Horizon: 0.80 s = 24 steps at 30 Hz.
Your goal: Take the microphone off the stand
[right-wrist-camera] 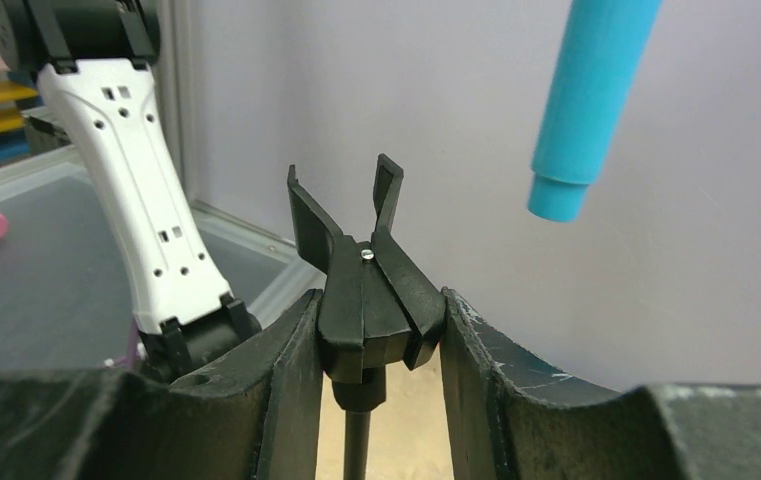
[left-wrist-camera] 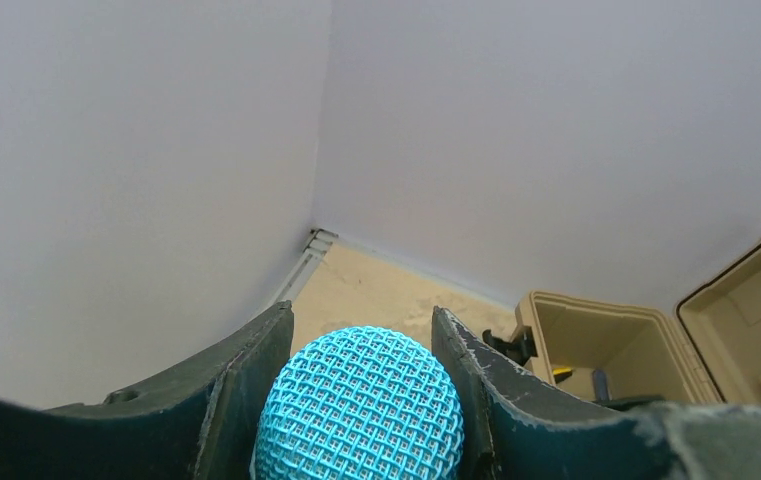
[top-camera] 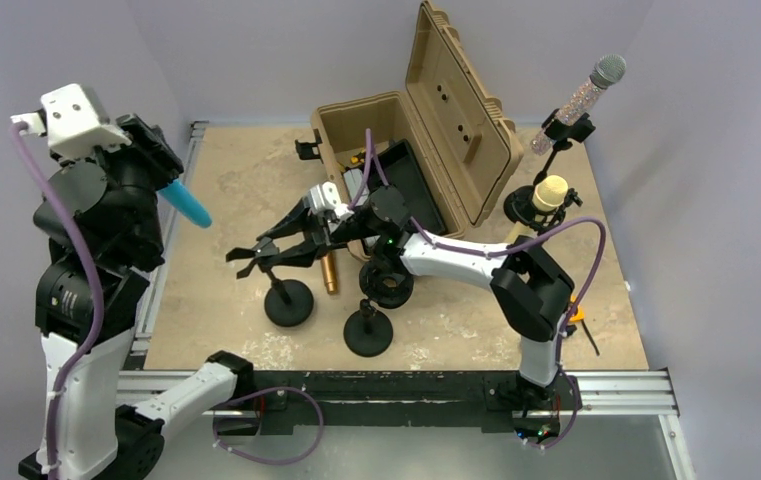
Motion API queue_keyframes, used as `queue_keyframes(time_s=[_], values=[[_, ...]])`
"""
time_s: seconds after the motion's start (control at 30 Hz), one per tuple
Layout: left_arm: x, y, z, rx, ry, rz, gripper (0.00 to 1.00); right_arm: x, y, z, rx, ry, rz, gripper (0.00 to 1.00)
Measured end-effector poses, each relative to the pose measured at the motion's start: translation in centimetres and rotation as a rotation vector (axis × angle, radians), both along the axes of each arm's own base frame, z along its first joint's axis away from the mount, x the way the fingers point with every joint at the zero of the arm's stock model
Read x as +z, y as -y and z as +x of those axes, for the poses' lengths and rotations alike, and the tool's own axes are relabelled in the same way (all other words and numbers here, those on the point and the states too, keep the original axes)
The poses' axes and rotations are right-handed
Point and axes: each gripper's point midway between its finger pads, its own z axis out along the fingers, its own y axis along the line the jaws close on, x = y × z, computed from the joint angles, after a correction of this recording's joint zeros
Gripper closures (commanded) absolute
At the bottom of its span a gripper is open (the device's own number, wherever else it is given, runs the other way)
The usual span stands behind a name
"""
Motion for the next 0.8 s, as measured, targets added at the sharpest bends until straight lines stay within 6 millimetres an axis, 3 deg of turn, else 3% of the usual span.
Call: queue_keyframes(time_s=[0.17, 0.53, 0.8], values=[[1.0, -0.4, -0.8, 0.006, 0.046, -0.018, 1.0, 0.6, -1.0, -1.8, 0.043, 0.011, 0.011, 1.0], [-0.7, 0.9, 1.9, -0.012, -0.023, 0.009, 1.0, -1.3, -1.7, -3.8, 0.085, -0.011, -0.026, 1.0], [-1.1, 1.0, 2.1, -0.014, -0.033, 0.013, 1.0, -1.9, -1.5, -4.2, 0.065, -0.027, -0.048, 1.0]])
